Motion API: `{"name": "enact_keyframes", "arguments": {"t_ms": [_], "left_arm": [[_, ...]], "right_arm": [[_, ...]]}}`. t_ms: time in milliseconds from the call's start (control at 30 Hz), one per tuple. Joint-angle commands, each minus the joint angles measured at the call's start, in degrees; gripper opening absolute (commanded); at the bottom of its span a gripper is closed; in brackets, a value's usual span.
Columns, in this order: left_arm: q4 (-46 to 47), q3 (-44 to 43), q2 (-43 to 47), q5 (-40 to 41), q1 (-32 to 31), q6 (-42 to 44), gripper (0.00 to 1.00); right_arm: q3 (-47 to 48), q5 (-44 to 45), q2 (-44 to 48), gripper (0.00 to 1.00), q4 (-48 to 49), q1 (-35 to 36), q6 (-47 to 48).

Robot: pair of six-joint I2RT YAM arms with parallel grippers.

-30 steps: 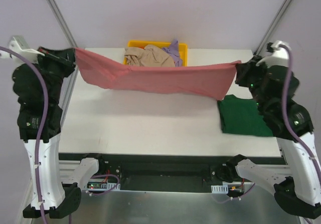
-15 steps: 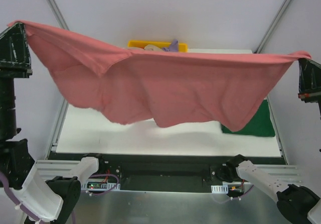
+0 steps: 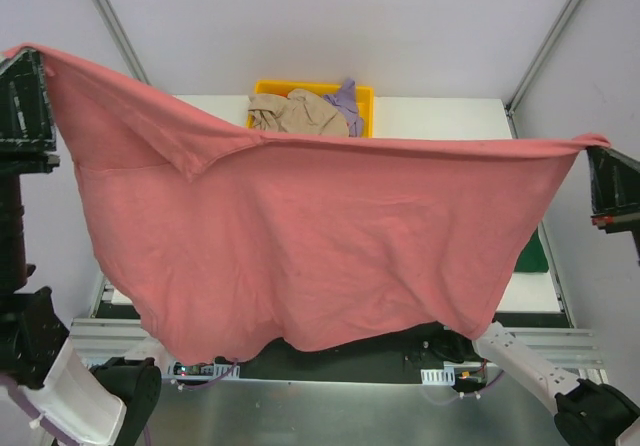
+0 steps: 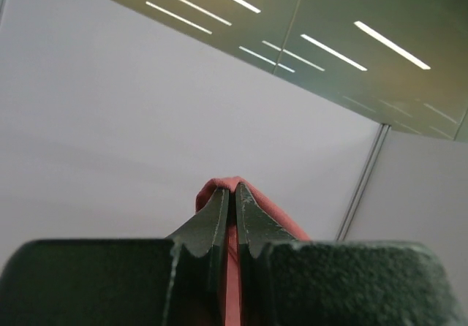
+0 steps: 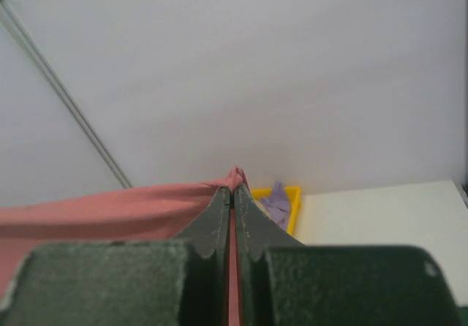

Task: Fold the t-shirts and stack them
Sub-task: Flatten out the tshirt

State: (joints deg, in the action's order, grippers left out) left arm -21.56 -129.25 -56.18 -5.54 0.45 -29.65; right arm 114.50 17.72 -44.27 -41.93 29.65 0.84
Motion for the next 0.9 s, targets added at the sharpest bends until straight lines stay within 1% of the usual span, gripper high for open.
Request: {"name": "enact_keyframes", "arguments": {"t_ms": [0, 67, 200, 233, 300, 367, 400, 433, 533, 567, 600, 700, 800, 867], "left_arm": [[5.9, 10.0, -1.5, 0.1, 0.3, 2.6, 0.00], [7.7, 15.6, -3.4, -2.1, 0.3, 3.6, 0.00], [14.9, 28.7, -9.3, -5.9, 0.3, 6.9, 0.00], [17.6, 32.4, -11.0, -7.0, 0.3, 8.1, 0.00], [19.7, 37.3, -15.9, -8.4, 0.3, 9.6, 0.00], [21.3, 40.9, -20.8, -9.8, 0.3, 11.3, 0.00], [23.7, 42.2, -23.3, -10.0, 0.3, 11.8, 0.00], [25.1, 43.4, -26.3, -10.2, 0.3, 12.4, 0.00], [25.9, 42.1, -36.4, -12.4, 0.3, 13.6, 0.00], [25.9, 41.0, -41.2, -14.0, 0.2, 14.5, 0.00], [26.0, 39.4, -44.5, -15.5, 0.1, 15.1, 0.00], [25.8, 35.4, -53.7, -18.7, 0.1, 15.2, 0.00], [25.6, 32.6, -59.7, -19.9, 0.2, 15.0, 0.00], [25.7, 31.4, -62.3, -19.1, 0.2, 15.1, 0.00]], "right_arm": [[-10.2, 8.4, 0.4, 0.00, 4.0, -0.1, 0.8], [-16.0, 12.9, -0.4, 0.00, 5.6, -0.1, 1.4], [-28.5, 23.7, -4.3, 0.00, 10.1, -0.4, 1.7], [-31.7, 24.7, -6.0, 0.00, 11.4, -1.0, 1.2], [-37.1, 24.0, -8.4, 0.00, 13.8, -3.3, -0.7], [-42.1, 19.4, -11.5, 0.00, 17.3, -7.6, -3.4], [-44.0, 16.7, -13.8, 0.00, 18.9, -9.9, -5.0], [-45.5, 12.3, -16.3, 0.00, 21.4, -12.7, -5.4], [-48.5, 2.4, -26.0, 0.00, 31.6, -18.5, -4.5], [-48.2, -0.6, -30.1, 0.00, 35.2, -20.1, -3.7], [-47.0, -3.6, -33.8, 0.00, 36.6, -21.4, -3.8], [-41.5, -11.3, -46.5, 0.00, 37.8, -23.8, -3.2], [-36.2, -13.7, -56.9, 0.00, 38.7, -25.2, -2.7], [-32.9, -14.8, -61.9, 0.00, 38.8, -25.9, -3.3]]}}
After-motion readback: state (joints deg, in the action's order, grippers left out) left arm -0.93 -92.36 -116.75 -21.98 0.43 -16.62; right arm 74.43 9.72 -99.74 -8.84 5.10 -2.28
